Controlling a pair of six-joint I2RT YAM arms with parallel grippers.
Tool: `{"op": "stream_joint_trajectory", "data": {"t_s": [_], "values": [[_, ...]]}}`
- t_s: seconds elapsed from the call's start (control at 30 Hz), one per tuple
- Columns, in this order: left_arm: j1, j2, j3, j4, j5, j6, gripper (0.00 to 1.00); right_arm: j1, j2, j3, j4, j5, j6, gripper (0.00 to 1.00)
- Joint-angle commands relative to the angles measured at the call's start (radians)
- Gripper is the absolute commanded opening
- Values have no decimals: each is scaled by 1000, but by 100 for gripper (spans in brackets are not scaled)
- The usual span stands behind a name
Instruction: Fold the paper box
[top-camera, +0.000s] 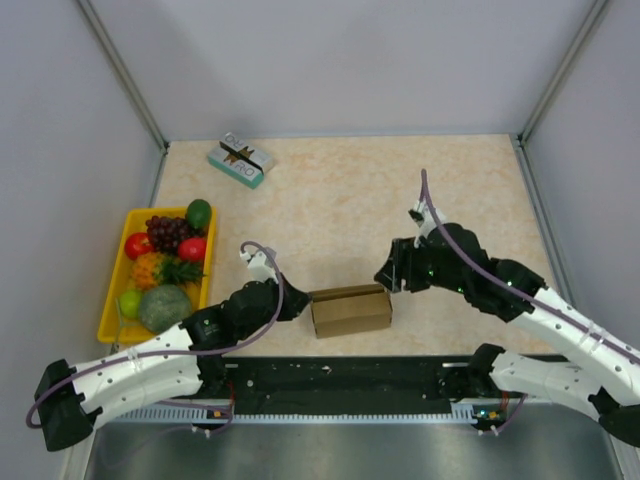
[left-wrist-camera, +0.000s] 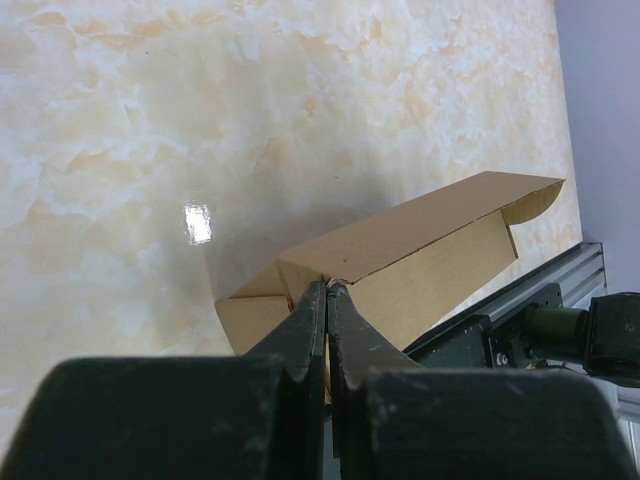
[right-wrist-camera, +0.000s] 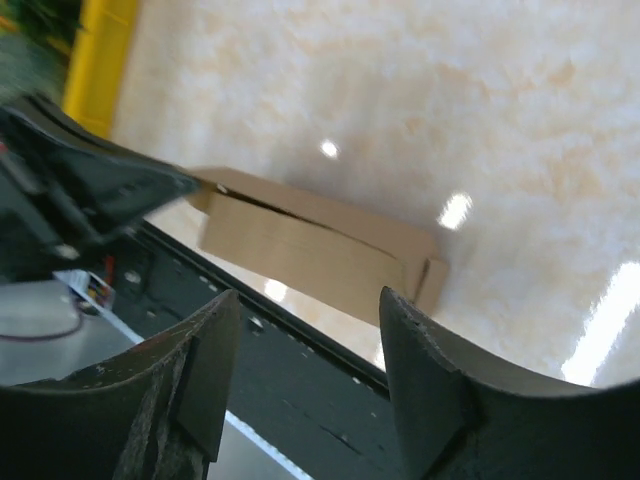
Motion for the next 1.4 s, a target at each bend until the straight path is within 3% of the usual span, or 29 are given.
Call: {"op": "stream_joint_trajectory", "data": {"t_s": [0.0,0.17,0.5,0.67,1.03,1.1,1.2,1.23,1.37], "values": [[-12,14,-25,-90,-11,16,0,8,122,186,100,47,139,57],[-23,26,-18,-91,-25,8,0,25,262,38,524,-25,451,44],[-50,49,-6,-80,-42,5,0,81,474,61,635,30,584,43],[-58,38,-8,-85,-54,4,0,118,454,-71,772,61,664,40],[-63,3,-20,-97,-59,-6,1,160,408,-211,881,90,692,40],[-61,-12,-23,-102,-53,-9,6,161,408,-241,914,87,691,40],[-64,-51,-28,-106,-40,-4,23,172,401,-289,976,94,688,39],[-64,-62,-26,-114,-36,-1,35,175,397,-298,990,96,681,39],[-66,-152,-11,-157,12,22,55,190,374,-355,1080,97,631,39]]}}
